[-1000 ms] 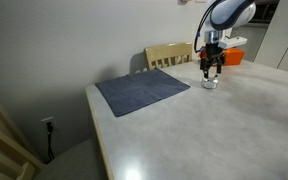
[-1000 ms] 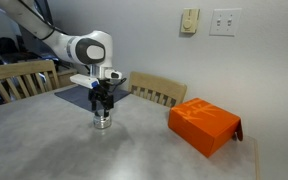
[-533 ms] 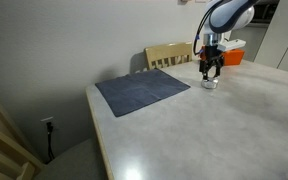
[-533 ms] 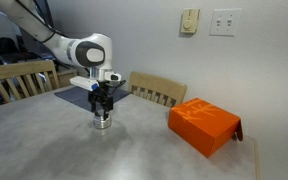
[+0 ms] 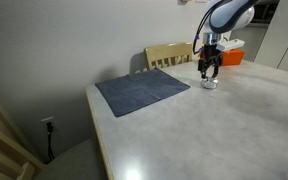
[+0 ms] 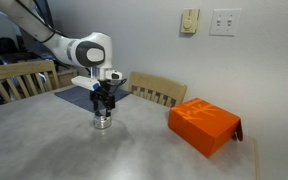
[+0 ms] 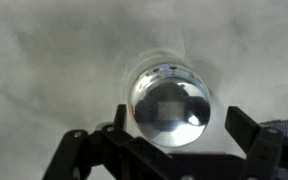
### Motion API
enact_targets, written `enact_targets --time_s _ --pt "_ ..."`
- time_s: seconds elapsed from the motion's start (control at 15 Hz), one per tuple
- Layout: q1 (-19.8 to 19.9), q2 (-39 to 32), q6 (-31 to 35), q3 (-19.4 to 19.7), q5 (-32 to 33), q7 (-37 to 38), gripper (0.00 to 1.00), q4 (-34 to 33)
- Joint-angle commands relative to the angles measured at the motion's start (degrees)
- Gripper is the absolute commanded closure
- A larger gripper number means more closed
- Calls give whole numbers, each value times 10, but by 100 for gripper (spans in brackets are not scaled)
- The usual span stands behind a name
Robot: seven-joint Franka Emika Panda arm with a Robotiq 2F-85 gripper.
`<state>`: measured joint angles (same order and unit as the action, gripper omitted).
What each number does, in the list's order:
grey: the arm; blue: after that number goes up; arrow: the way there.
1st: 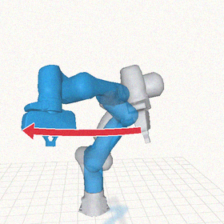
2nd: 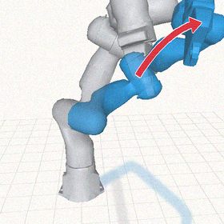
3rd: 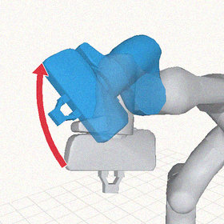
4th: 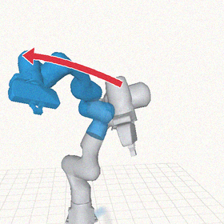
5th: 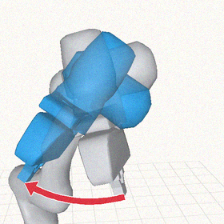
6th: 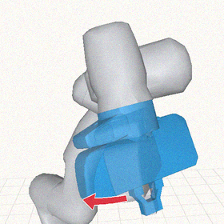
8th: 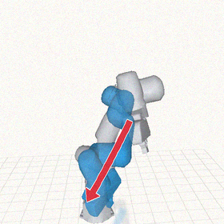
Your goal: Take the lid off the shiny container and put it on table
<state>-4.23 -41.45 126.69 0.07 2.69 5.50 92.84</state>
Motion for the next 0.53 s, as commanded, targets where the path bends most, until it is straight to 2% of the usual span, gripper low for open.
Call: enact_targets --time_s 0.0,0.07,0.13,0.27,0.47 --pt "-9 11 26 8 16 7 26 22" --pt "-9 11 28 8 18 8 34 24" --pt "-9 12 30 7 18 7 36 26" --pt "-10 13 34 7 19 8 52 29" --pt "-14 19 36 6 20 11 56 36"
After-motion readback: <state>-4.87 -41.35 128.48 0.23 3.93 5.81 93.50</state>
